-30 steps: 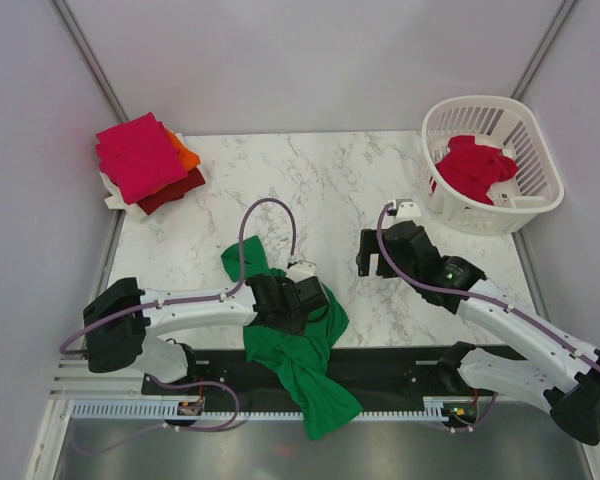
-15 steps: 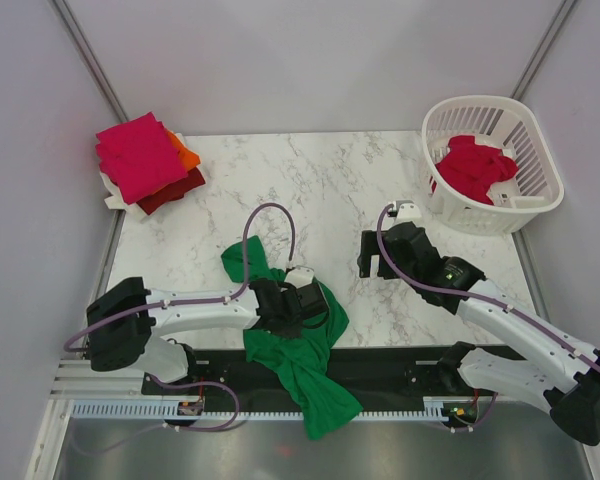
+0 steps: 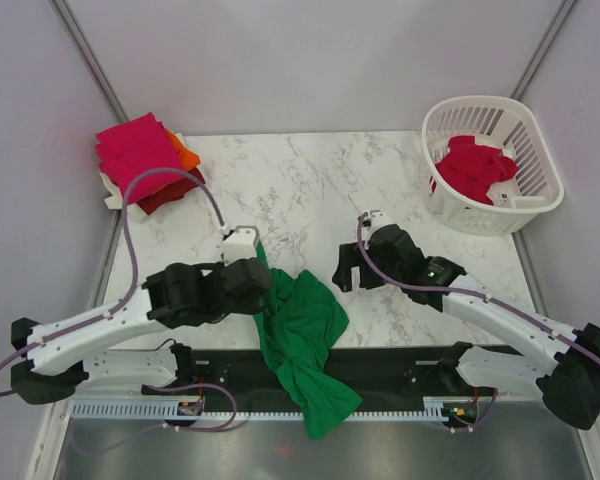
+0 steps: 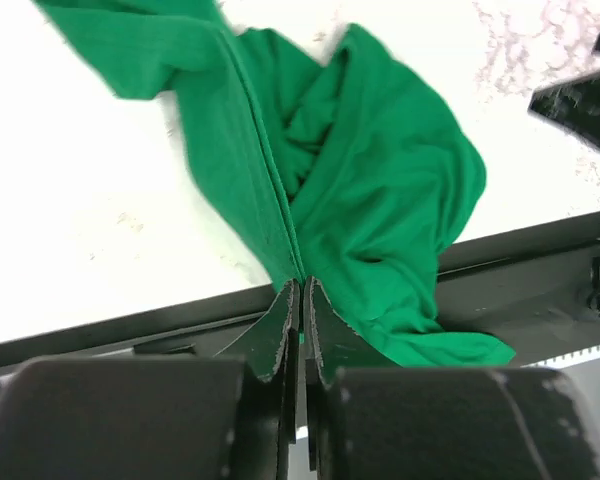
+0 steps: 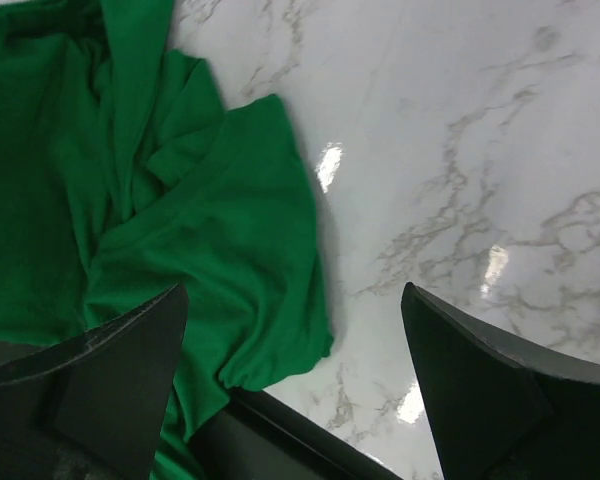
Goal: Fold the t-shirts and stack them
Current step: Flatten the tshirt out
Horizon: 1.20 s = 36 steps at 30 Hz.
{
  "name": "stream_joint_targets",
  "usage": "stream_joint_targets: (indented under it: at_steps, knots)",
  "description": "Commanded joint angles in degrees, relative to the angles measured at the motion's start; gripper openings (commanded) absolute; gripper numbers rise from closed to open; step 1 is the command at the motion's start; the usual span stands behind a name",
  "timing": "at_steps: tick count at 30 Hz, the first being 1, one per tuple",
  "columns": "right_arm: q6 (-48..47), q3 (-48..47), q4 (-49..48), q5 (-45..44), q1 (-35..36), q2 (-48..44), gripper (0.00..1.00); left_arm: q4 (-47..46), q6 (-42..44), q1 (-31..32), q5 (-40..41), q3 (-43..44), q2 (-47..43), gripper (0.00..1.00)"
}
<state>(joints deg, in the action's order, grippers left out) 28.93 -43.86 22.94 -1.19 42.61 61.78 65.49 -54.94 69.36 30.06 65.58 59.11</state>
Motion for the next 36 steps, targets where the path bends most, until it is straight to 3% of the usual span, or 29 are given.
stream_joint_targets:
  at_steps: [1, 7, 13, 16, 17, 19, 20, 22, 23, 25, 29, 33, 35, 36]
  knots:
    - [0.43, -0.7, -6.94, 7.26, 3.7, 4.04, 0.96, 6.48, -5.87, -0.72, 2.63, -3.08, -3.2, 0.04]
    - [0.69, -3.43, -8.35, 3.3, 10.91, 15.02, 0.94, 9.74, -13.52, -0.72, 1.93, -8.97, -14.45, 0.03]
    - [-0.28, -7.2, -9.76, 2.86, 15.57, 25.14, 0.82, 10.53, -16.08, -0.72, 1.23, -12.58, -18.24, 0.02]
    - [-0.45, -8.35, -10.19, 1.9, 16.8, 27.6, 0.64, 10.71, -16.08, -0.72, 1.66, -12.32, -17.98, 0.02]
    - [-0.45, -8.53, -10.02, 1.55, 16.8, 27.95, 0.46, 10.71, -16.25, -0.72, 1.75, -12.23, -18.07, 0.02]
    - [-1.24, -8.79, -9.67, -1.15, 16.81, 28.75, 0.33, 10.79, -16.25, -0.72, 2.1, -12.32, -18.15, 0.02]
    - [-1.5, -8.88, -9.49, -2.57, 16.72, 28.84, 0.18, 10.71, -16.25, -0.72, 2.28, -12.23, -18.16, 0.02]
    - [-2.82, -10.01, -8.27, -5.38, 16.11, 29.19, 0.02, 10.97, -16.08, -0.72, 3.15, -12.06, -18.24, 0.02]
    - [-3.17, -10.54, -6.69, -8.27, 14.36, 29.01, 0.0, 11.14, -15.9, -0.72, 3.68, -11.53, -18.42, 0.02]
    - [-4.4, -12.39, -5.8, -8.65, 10.85, 28.05, 0.0, 12.2, -15.99, -0.72, 5.43, -10.66, -18.24, 0.02]
    - [-7.21, -18.52, -3.69, -9.44, -3.97, 24.19, 0.0, 15.53, -15.46, -0.72, 9.65, -6.01, -17.02, 0.02]
    - [-7.92, -23.28, -2.55, -15.67, -14.12, 23.74, 0.0, 18.09, -15.03, -0.81, 13.96, -3.45, -15.7, 0.02]
    - [-8.01, -25.65, -0.19, -16.12, -17.19, 25.22, 0.62, 18.0, -14.93, -0.81, 15.28, -3.36, -15.35, 0.02]
    - [-7.49, -26.27, 1.22, -19.95, -17.64, 25.58, 0.78, 18.09, -15.11, -0.81, 15.81, -3.53, -14.91, 0.02]
